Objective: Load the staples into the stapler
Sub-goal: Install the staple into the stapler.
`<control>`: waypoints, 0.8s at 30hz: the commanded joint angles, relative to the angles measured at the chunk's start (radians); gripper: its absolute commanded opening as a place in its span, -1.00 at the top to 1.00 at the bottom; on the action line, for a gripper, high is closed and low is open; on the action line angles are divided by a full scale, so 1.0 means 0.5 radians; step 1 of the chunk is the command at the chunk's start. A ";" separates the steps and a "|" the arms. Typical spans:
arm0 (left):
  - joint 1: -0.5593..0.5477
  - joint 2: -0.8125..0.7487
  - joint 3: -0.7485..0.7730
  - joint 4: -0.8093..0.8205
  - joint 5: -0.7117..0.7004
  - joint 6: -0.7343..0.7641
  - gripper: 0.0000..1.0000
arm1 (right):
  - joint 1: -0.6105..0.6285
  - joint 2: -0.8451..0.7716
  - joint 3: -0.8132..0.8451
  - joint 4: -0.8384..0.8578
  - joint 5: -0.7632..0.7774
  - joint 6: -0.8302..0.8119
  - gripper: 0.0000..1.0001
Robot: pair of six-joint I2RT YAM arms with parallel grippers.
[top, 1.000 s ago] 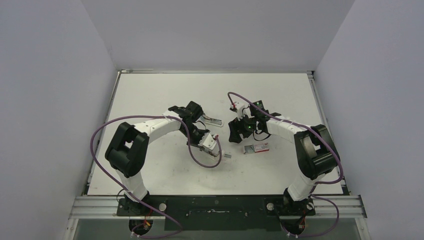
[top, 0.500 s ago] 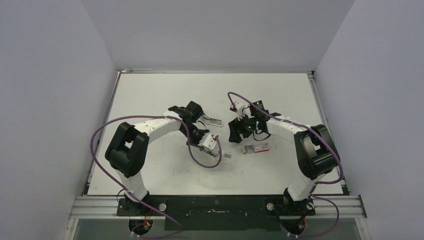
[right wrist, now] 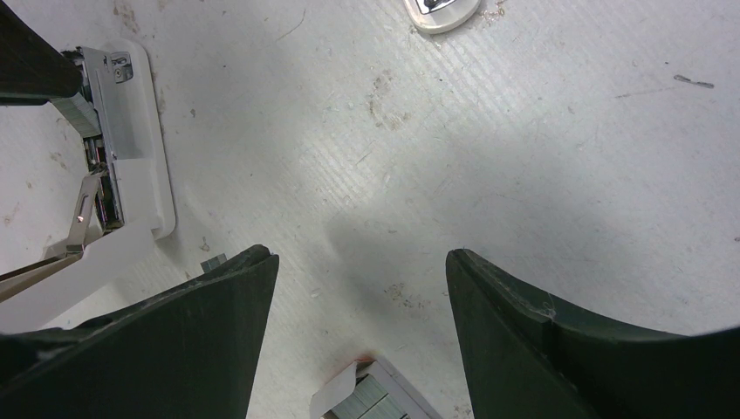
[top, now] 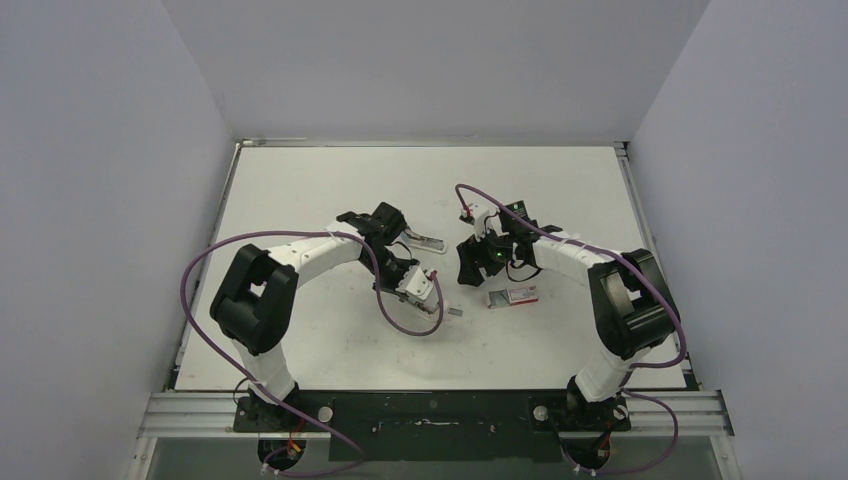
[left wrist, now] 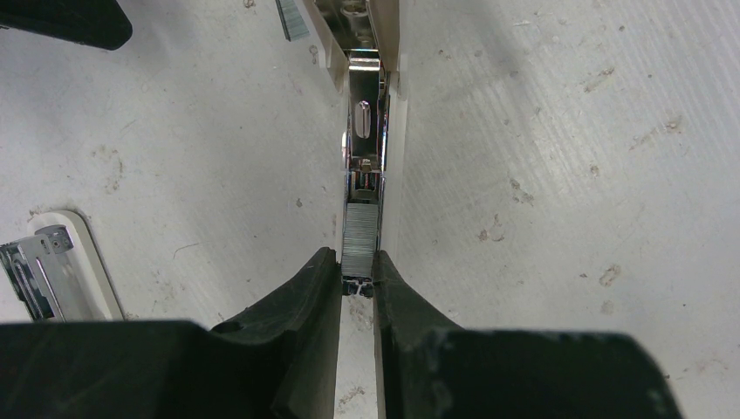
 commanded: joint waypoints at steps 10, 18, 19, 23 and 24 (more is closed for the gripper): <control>-0.008 0.014 0.047 -0.023 0.013 -0.005 0.67 | -0.016 0.024 0.076 0.025 -0.035 -0.019 -0.43; -0.008 0.017 0.046 -0.015 0.010 -0.002 0.57 | -0.018 0.021 0.076 0.025 -0.034 -0.020 -0.43; -0.008 0.017 0.045 -0.017 0.010 -0.002 0.55 | -0.019 0.021 0.078 0.025 -0.034 -0.020 -0.43; -0.008 0.017 0.044 -0.016 0.009 -0.002 0.53 | -0.018 0.021 0.079 0.025 -0.035 -0.018 -0.43; -0.008 0.017 0.044 -0.016 0.008 0.000 0.52 | -0.019 0.021 0.079 0.026 -0.035 -0.019 -0.43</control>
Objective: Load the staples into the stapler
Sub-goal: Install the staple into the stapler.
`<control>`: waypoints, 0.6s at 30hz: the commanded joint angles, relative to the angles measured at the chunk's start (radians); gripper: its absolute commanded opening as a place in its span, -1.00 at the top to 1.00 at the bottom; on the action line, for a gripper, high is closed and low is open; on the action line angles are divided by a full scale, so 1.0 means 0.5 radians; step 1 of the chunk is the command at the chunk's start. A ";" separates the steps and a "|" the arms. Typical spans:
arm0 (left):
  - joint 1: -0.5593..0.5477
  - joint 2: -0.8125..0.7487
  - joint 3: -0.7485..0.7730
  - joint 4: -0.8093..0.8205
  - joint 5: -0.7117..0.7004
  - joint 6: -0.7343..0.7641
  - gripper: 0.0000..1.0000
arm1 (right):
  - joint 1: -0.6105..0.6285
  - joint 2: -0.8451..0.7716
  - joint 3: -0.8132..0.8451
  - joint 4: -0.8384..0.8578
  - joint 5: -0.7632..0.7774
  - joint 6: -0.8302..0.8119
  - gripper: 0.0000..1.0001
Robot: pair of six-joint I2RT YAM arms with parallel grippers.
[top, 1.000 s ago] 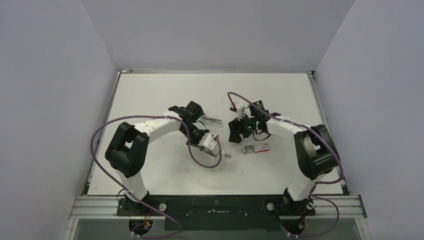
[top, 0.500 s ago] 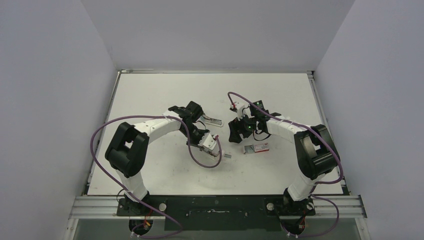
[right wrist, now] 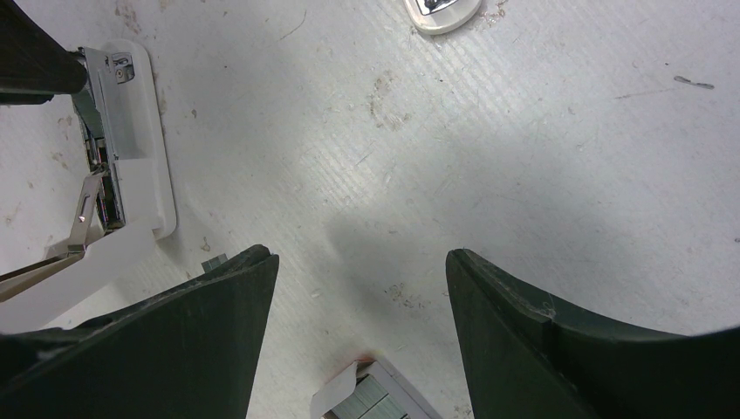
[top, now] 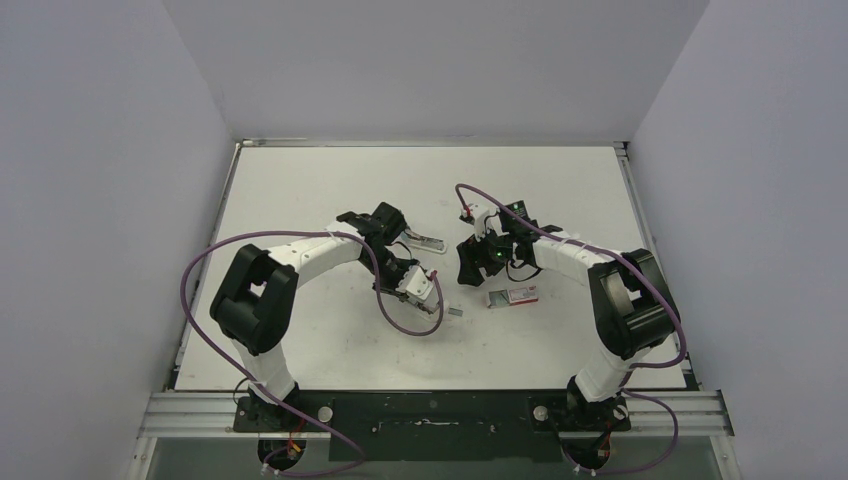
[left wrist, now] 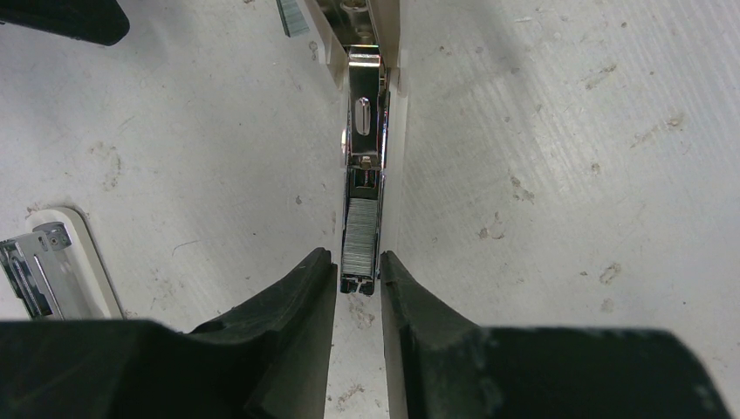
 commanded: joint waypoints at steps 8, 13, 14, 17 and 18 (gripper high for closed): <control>-0.004 -0.002 0.049 -0.012 0.027 -0.011 0.47 | -0.015 0.024 0.078 0.025 -0.031 -0.020 -0.43; 0.036 -0.049 0.057 -0.004 0.137 -0.086 0.30 | -0.017 0.023 0.078 0.025 -0.030 -0.021 -0.43; 0.047 -0.063 0.054 0.003 0.166 -0.104 0.26 | -0.018 0.024 0.078 0.025 -0.030 -0.019 -0.43; 0.086 -0.107 0.030 0.062 0.265 -0.194 0.21 | -0.016 0.025 0.081 0.025 -0.031 -0.021 -0.43; 0.097 -0.121 0.013 0.098 0.292 -0.233 0.20 | -0.016 0.025 0.081 0.026 -0.030 -0.019 -0.43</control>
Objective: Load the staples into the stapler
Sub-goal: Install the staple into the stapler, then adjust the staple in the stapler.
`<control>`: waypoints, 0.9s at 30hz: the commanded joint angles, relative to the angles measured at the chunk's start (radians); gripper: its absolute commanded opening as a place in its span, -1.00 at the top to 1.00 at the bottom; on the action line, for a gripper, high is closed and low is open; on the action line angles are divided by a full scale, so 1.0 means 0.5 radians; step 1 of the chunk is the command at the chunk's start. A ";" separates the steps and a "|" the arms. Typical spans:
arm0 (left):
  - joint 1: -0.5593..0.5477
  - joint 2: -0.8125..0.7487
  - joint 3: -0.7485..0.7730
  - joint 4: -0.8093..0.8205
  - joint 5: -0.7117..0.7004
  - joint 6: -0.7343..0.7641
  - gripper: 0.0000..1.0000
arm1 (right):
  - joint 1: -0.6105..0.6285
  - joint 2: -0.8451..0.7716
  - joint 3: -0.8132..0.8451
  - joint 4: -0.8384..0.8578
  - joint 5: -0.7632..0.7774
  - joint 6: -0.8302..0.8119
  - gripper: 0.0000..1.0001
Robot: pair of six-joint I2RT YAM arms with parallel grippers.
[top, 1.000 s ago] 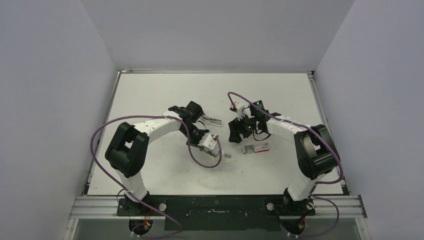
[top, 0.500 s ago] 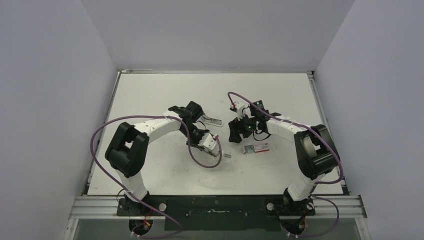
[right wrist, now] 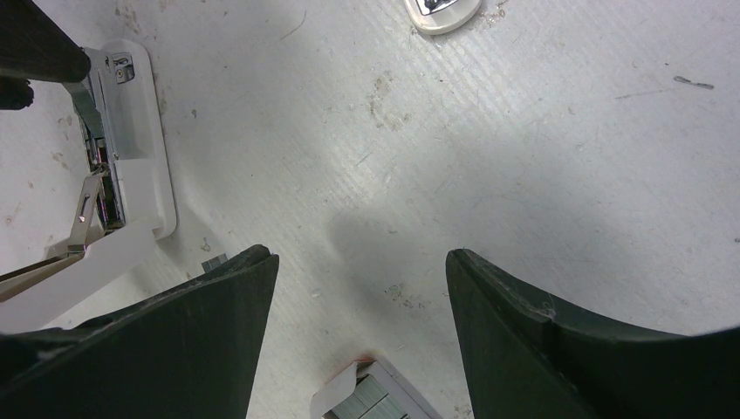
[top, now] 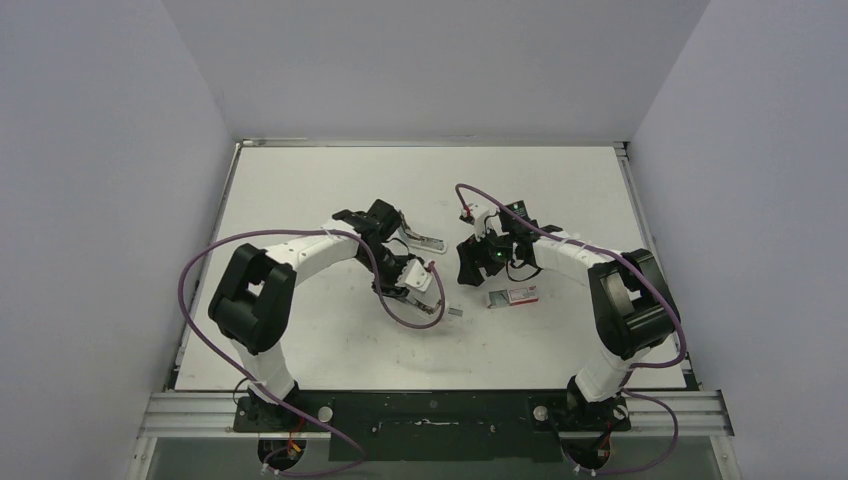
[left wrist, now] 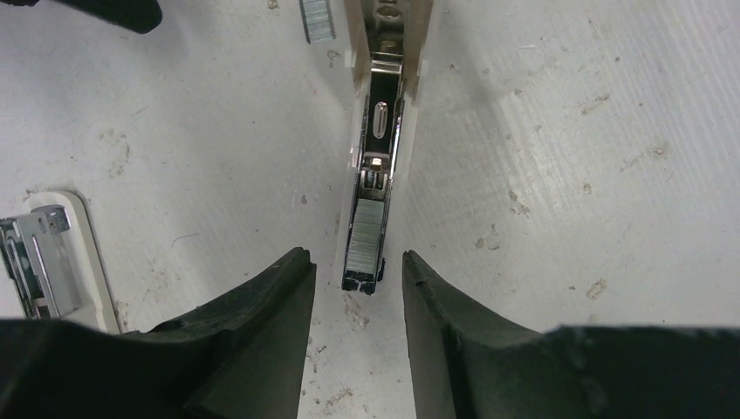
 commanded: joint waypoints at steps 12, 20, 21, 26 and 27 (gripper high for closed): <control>0.069 -0.109 -0.061 0.372 0.253 -0.342 0.21 | -0.016 0.026 0.081 0.025 -0.020 -0.019 -0.43; 0.050 -0.046 -0.040 0.363 0.232 -0.313 0.21 | -0.018 0.024 0.081 0.022 -0.023 -0.019 -0.43; 0.047 -0.037 -0.039 0.355 0.223 -0.302 0.21 | -0.020 0.024 0.081 0.020 -0.024 -0.020 -0.43; 0.037 0.003 -0.034 0.321 0.185 -0.251 0.21 | -0.027 0.025 0.081 0.020 -0.033 -0.019 -0.43; 0.036 0.006 -0.031 0.320 0.182 -0.250 0.21 | -0.029 0.023 0.081 0.020 -0.033 -0.018 -0.43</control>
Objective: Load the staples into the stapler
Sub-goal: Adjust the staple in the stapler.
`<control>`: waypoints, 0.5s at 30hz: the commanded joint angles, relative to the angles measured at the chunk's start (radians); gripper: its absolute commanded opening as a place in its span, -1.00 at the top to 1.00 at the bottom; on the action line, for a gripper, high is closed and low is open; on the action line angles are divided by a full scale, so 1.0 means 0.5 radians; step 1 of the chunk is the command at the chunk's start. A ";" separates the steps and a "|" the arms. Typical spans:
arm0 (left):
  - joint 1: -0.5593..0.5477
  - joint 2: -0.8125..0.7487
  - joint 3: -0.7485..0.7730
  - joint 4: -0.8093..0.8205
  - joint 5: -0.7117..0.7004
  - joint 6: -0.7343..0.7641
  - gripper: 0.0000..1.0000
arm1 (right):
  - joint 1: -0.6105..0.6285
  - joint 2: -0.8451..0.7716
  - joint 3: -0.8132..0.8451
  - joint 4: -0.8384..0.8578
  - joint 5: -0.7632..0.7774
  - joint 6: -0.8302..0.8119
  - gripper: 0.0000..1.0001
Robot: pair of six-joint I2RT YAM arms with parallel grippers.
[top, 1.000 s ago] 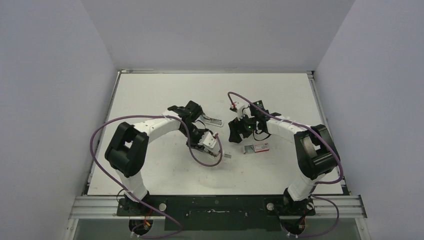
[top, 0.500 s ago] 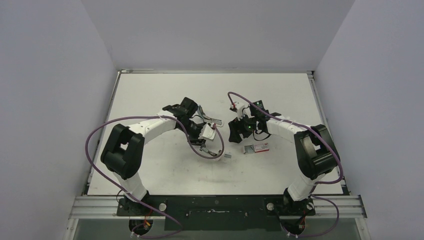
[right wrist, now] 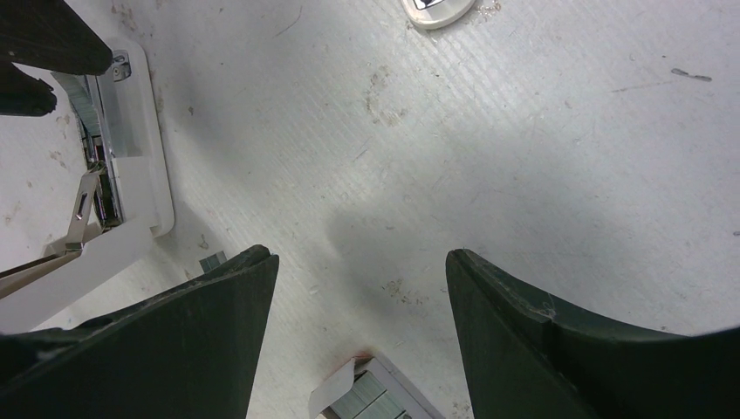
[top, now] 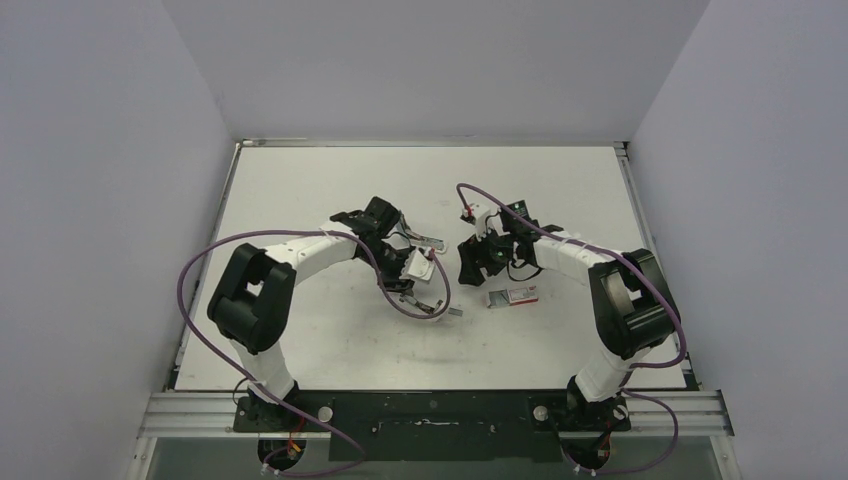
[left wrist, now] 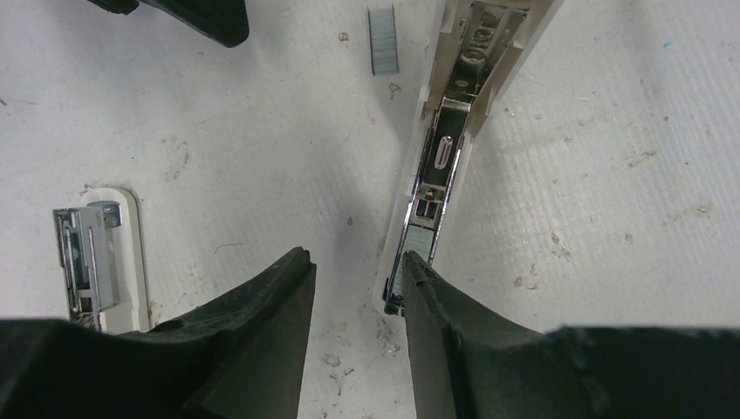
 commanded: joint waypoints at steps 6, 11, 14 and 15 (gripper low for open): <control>-0.021 0.039 0.044 -0.035 -0.031 0.092 0.21 | -0.022 0.025 0.080 0.035 -0.033 -0.023 -0.43; -0.028 0.055 0.057 -0.077 -0.086 0.139 0.21 | -0.024 0.025 0.080 0.034 -0.035 -0.021 -0.43; -0.040 0.062 0.057 -0.086 -0.121 0.156 0.21 | -0.025 0.024 0.080 0.034 -0.037 -0.024 -0.43; -0.044 0.062 0.058 -0.087 -0.124 0.158 0.21 | -0.025 0.024 0.082 0.032 -0.037 -0.024 -0.43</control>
